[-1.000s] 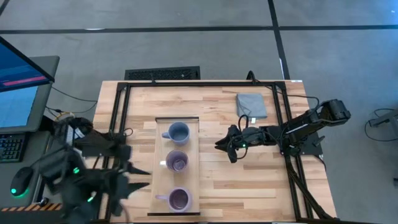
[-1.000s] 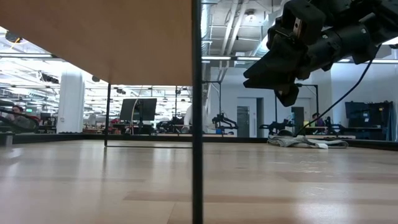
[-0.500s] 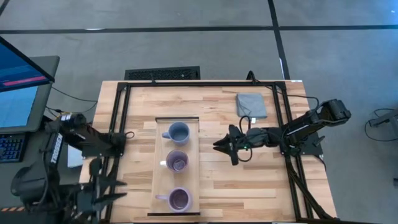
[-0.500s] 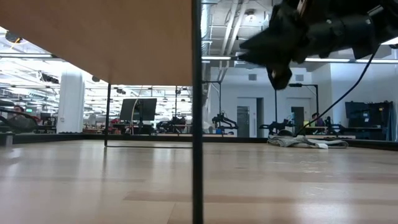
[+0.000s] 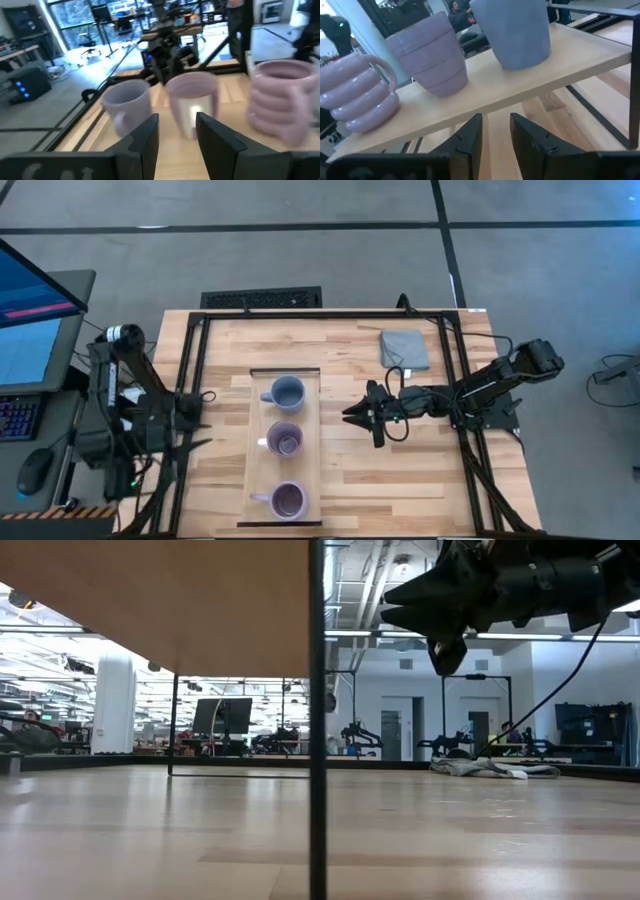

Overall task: Stack small to large cups/mugs on shelf
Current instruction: Return to Home Position

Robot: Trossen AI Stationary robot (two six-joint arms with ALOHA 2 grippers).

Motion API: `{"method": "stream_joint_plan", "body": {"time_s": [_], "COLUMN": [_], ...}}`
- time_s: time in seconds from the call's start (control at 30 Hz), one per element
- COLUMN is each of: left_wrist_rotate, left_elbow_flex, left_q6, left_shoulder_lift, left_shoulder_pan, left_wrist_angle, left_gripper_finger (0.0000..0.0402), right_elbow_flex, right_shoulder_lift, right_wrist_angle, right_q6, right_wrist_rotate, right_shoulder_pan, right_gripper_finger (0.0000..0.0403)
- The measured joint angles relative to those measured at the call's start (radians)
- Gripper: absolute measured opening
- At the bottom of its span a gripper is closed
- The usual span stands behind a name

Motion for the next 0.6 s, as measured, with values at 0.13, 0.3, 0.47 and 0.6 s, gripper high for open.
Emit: {"method": "stream_joint_plan", "body": {"time_s": [0.13,0.3,0.47,0.6], "left_wrist_rotate": [-0.005,-0.051,-0.072,-0.162], "left_elbow_flex": [-0.115,-0.221,-0.251,-0.256], "left_q6": [-0.044,-0.066,-0.055,-0.024], "left_shoulder_lift": [-0.069,-0.116,-0.155,-0.175], "left_shoulder_pan": [0.021,0.050,0.113,0.195], "left_wrist_angle": [0.011,0.058,0.050,0.027], "left_gripper_finger": [0.0121,0.0121,0.0121,0.0121], "right_elbow_flex": [0.000,0.000,0.000,0.000], "right_shoulder_lift": [0.000,0.000,0.000,0.000], "right_wrist_angle": [-0.003,-0.006,-0.025,-0.047], "right_q6": [-0.035,-0.058,-0.059,-0.059], "right_wrist_rotate": [0.000,-0.001,-0.001,-0.001], "right_shoulder_pan": [-0.001,-0.001,-0.001,-0.001], "right_gripper_finger": [0.0123,0.0123,0.0123,0.0123]}}
